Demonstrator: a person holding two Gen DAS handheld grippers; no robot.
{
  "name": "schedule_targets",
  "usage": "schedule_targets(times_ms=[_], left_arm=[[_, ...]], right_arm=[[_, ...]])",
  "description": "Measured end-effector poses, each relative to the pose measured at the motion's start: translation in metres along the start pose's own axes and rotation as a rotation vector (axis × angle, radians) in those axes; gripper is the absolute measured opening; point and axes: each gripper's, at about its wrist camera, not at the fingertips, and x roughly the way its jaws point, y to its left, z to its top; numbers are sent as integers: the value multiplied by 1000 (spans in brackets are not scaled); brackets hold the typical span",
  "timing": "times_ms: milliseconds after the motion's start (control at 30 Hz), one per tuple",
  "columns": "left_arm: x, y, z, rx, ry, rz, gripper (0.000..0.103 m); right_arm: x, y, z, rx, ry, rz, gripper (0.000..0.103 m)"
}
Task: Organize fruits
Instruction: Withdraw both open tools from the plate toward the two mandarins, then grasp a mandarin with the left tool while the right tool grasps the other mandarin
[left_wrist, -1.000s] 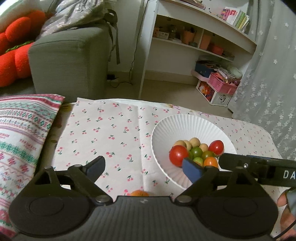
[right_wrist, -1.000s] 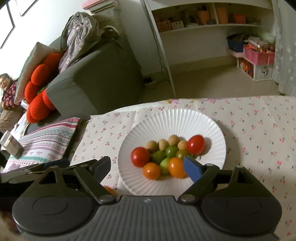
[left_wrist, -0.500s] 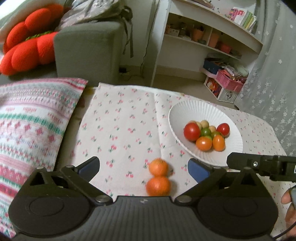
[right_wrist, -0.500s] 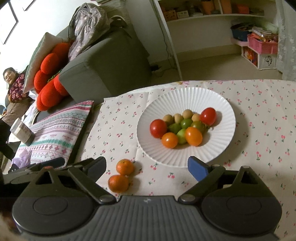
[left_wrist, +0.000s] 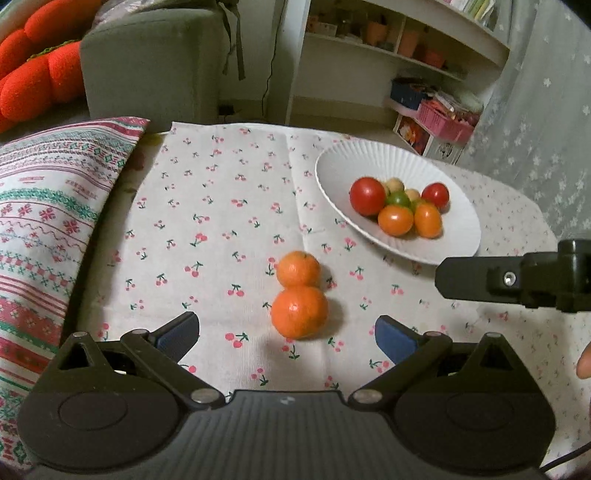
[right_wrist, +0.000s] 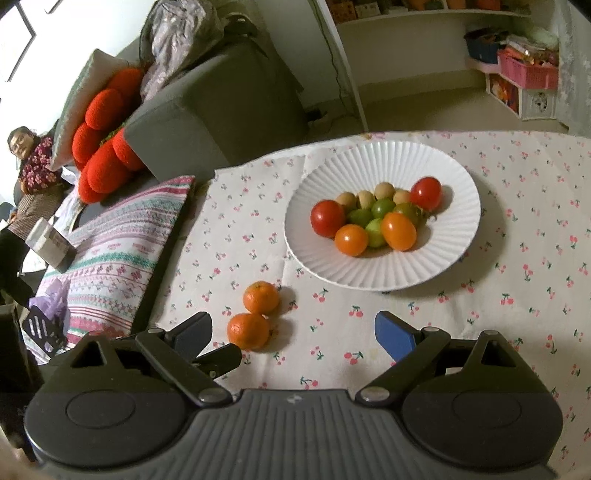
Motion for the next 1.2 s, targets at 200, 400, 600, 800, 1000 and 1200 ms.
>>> schedule_targets(times_ms=[200, 400, 600, 800, 1000, 1200], left_arm=[[12, -4, -3, 29, -5, -8, 102], [23, -4, -3, 41, -5, -13, 90], [35, 1, -3, 4, 13, -49, 69], [43, 6, -3, -10, 38, -94, 48], [42, 13, -3, -27, 40, -103, 47], [34, 31, -3, -70, 65, -83, 47]], right_arm=[[13, -4, -5, 37, 31, 6, 90], [22, -1, -6, 17, 45, 9, 82], [28, 1, -4, 20, 38, 14, 77], [38, 7, -5, -6, 51, 11, 76], [46, 6, -3, 3, 54, 5, 74], [53, 9, -4, 18, 57, 33, 73]])
